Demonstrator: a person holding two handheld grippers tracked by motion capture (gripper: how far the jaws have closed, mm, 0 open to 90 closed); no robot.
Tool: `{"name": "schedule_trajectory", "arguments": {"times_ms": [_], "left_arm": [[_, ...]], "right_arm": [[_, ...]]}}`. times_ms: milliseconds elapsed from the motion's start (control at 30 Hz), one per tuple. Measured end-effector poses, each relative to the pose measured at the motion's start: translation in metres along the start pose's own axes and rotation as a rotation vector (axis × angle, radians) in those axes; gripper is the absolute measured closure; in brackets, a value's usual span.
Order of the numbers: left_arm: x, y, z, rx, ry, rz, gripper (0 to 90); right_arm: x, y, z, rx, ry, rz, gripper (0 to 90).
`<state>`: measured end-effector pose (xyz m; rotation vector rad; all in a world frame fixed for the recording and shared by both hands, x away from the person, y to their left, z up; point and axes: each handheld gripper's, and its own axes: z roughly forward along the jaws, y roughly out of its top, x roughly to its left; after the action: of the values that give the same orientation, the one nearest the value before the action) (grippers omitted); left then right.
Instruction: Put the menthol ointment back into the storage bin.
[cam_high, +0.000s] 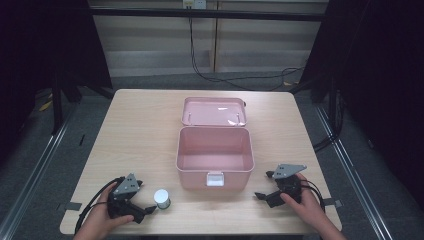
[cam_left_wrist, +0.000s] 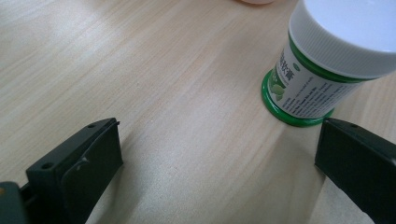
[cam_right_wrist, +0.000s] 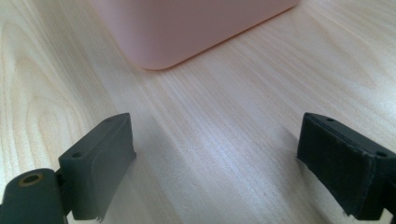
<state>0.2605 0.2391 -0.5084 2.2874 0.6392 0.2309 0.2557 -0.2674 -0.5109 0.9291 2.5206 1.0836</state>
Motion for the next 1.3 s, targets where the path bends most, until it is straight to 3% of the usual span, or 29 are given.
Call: {"name": "schedule_trajectory", "arguments": {"times_ms": [267,367,467,533,600,733,833,1000,1033,1300], "left_arm": [[-0.001,0.0,0.0,-0.003,0.001,-0.012,0.0],[-0.003,0.002,0.0,0.022,0.009,-0.015,0.0],[-0.008,0.007,-0.003,0.088,0.017,-0.024,0.0],[-0.015,0.011,-0.007,0.163,0.027,-0.035,0.2],[-0.019,0.015,-0.008,0.199,0.028,-0.052,3.6],[-0.026,0.023,-0.013,0.304,0.005,-0.034,13.0],[-0.027,0.03,-0.015,0.367,-0.017,-0.093,16.0],[-0.03,0.039,-0.019,0.414,-0.04,-0.117,18.4],[-0.03,0.042,-0.02,0.433,-0.045,-0.095,18.4],[-0.032,0.064,-0.018,0.515,-0.092,-0.054,20.3]], "right_arm": [[0.0,0.0,0.0,0.0,0.0,0.001,10.4],[0.0,0.0,0.0,0.0,0.001,0.001,10.4],[0.0,0.0,0.0,0.0,0.001,0.001,10.4],[0.0,0.0,0.0,0.0,0.001,0.0,10.4],[0.0,0.0,0.0,0.0,0.001,0.0,10.4],[0.0,0.0,0.0,0.0,0.001,0.001,10.4],[0.0,0.0,0.0,0.0,0.002,0.0,10.4],[0.0,0.0,0.0,0.0,0.001,0.001,10.4],[0.0,0.0,0.0,0.0,0.002,0.001,10.4],[0.0,0.0,0.0,0.0,0.001,0.0,10.4]]}}
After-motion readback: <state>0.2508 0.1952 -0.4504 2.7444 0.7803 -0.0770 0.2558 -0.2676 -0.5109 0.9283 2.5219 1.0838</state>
